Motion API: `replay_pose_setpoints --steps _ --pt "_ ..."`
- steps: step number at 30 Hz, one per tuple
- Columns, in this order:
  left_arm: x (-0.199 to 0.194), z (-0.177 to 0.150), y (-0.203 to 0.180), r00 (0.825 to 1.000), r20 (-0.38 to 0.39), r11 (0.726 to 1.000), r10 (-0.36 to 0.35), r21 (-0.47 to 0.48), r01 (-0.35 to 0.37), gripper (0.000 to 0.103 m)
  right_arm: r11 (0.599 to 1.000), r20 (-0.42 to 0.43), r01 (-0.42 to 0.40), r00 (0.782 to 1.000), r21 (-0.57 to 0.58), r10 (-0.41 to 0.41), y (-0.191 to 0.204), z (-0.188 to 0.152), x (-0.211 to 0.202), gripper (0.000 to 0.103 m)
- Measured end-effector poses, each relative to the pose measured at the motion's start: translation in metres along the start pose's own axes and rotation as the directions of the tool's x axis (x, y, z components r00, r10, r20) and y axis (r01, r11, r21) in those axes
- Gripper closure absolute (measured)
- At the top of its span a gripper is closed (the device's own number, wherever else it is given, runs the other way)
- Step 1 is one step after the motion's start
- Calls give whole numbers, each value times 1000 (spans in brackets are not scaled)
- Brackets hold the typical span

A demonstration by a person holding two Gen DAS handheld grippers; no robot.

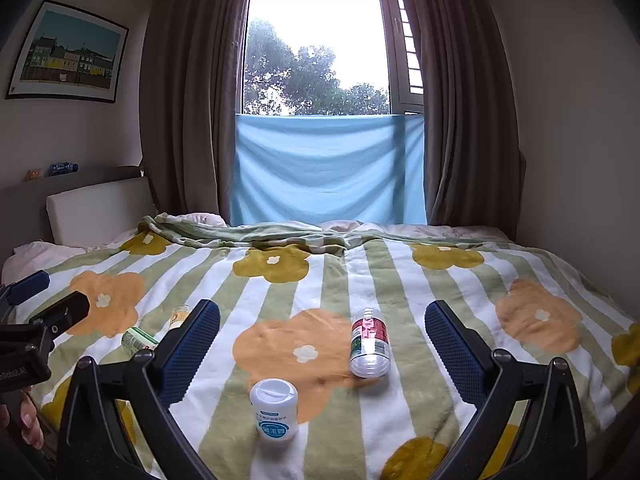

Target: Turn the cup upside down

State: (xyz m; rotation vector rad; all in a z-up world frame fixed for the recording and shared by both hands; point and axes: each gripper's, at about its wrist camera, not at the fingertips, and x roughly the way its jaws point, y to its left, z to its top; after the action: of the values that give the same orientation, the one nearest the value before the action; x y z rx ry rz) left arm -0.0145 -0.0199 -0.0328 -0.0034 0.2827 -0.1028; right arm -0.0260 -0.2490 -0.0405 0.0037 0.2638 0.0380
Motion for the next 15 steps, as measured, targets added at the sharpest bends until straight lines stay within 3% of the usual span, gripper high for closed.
replay_pose_setpoints --steps 15 --pt "-1 2 4 1000 5 1000 7 8 -7 0 1000 -1 1 1000 3 -1 -2 1 1 0"
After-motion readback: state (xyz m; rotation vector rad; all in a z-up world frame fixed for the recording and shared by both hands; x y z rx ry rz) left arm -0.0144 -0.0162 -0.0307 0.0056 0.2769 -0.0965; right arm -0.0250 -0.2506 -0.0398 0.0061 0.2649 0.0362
